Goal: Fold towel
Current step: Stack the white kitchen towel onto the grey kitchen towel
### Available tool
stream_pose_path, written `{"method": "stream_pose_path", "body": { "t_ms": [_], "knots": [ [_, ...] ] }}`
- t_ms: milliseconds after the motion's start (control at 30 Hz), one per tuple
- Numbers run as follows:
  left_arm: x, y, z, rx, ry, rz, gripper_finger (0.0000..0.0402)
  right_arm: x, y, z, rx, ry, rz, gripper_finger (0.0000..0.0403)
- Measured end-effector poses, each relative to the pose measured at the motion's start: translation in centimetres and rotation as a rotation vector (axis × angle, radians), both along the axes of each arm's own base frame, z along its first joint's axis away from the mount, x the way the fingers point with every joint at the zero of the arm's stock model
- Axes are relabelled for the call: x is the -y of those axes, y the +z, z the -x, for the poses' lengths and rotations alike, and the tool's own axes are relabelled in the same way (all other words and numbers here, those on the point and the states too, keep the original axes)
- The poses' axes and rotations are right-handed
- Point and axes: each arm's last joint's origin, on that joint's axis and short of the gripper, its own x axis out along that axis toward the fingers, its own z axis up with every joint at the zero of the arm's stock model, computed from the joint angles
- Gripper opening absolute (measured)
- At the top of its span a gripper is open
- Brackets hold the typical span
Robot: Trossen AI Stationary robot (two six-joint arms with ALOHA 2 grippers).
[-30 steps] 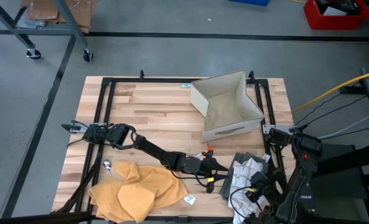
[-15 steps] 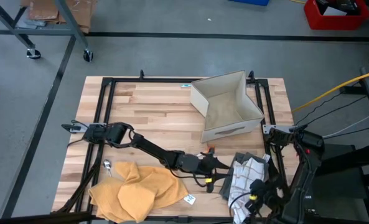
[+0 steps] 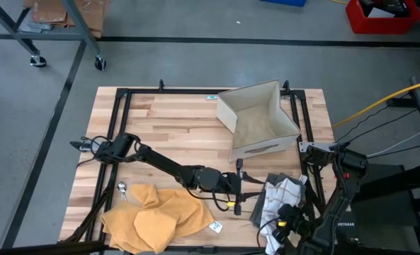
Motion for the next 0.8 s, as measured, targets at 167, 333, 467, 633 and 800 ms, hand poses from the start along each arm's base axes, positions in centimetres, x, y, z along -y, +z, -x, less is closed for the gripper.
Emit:
{"method": "stream_pose_path", "body": {
  "t_ms": [167,333,467,633,800],
  "knots": [
    [0.5,2.5,1.3,-0.022,0.008,-0.073,0.0131,1.7,-2.0,-0.9,0.035,-0.036,0.005,0.0234],
    [1.3,4.3,2.9,-0.089,0.0,-0.153,0.0131,3.2,-2.5,-2.6,0.094,-0.085,0.069,0.0234],
    [1.9,5.7,4.5,-0.152,0.046,-0.213,0.0131,4.2,-2.5,-4.3,0.13,-0.132,0.093,0.0234],
    [2.2,7.4,6.8,-0.251,0.178,-0.21,0.0131,4.4,-1.8,-5.3,0.149,-0.069,0.129,0.0234],
    [2.7,8.6,10.0,-0.393,0.203,-0.065,0.0131,3.8,1.0,-5.0,0.171,-0.019,0.127,0.0234]
  ]
}}
